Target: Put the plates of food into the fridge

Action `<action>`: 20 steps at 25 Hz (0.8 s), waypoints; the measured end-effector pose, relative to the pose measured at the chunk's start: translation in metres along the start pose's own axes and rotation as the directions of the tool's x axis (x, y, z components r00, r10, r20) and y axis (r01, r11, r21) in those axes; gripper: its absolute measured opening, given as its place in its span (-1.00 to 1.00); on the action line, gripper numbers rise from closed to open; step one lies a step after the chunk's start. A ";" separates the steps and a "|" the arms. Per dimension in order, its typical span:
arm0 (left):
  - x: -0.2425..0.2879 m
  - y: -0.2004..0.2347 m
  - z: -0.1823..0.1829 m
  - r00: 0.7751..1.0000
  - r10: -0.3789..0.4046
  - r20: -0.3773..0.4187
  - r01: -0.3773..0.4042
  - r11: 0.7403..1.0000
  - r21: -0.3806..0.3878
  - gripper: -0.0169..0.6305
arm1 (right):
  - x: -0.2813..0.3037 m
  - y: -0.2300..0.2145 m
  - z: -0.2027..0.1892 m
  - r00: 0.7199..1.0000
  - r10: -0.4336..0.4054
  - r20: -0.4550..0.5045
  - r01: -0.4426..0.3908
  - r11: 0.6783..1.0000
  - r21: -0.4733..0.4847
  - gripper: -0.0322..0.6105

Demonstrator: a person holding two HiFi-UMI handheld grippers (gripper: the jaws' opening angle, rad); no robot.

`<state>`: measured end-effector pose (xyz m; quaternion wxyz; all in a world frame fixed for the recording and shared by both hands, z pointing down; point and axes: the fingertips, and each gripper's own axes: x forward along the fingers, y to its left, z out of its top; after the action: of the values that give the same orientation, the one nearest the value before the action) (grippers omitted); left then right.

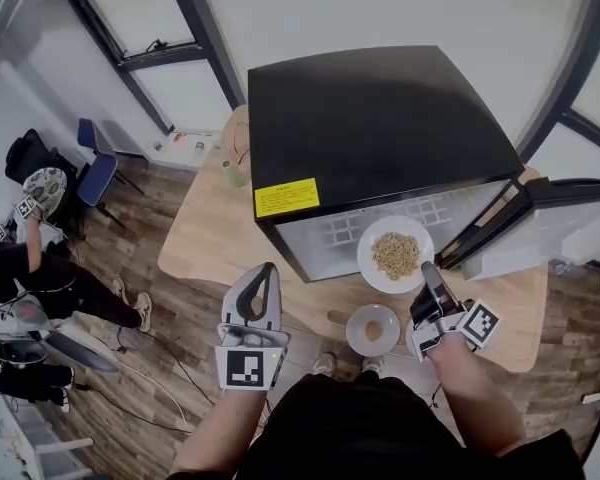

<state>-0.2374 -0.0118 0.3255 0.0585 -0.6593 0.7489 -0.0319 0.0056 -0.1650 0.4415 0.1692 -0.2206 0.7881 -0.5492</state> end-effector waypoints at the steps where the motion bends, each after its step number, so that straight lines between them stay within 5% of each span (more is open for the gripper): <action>1: -0.003 0.005 0.000 1.000 0.014 -0.001 -0.014 1.000 0.000 -0.94 | 0.006 0.003 -0.003 1.000 0.004 -0.011 -0.004 1.000 0.000 -0.79; 9: -0.019 0.040 -0.010 0.997 0.080 -0.002 -0.080 0.997 0.004 -0.93 | 0.049 0.015 -0.033 0.996 0.036 -0.084 -0.038 0.999 -0.022 -0.79; 20: -0.005 0.061 -0.014 0.997 0.071 -0.004 -0.071 0.997 -0.003 -0.94 | 0.085 0.011 -0.040 0.996 -0.017 -0.089 0.011 0.998 -0.066 -0.79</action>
<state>-0.2989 0.0006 0.3316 0.0571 -0.6323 0.7720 -0.0301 -0.0884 -0.1747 0.4425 0.1227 -0.2068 0.8110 -0.5333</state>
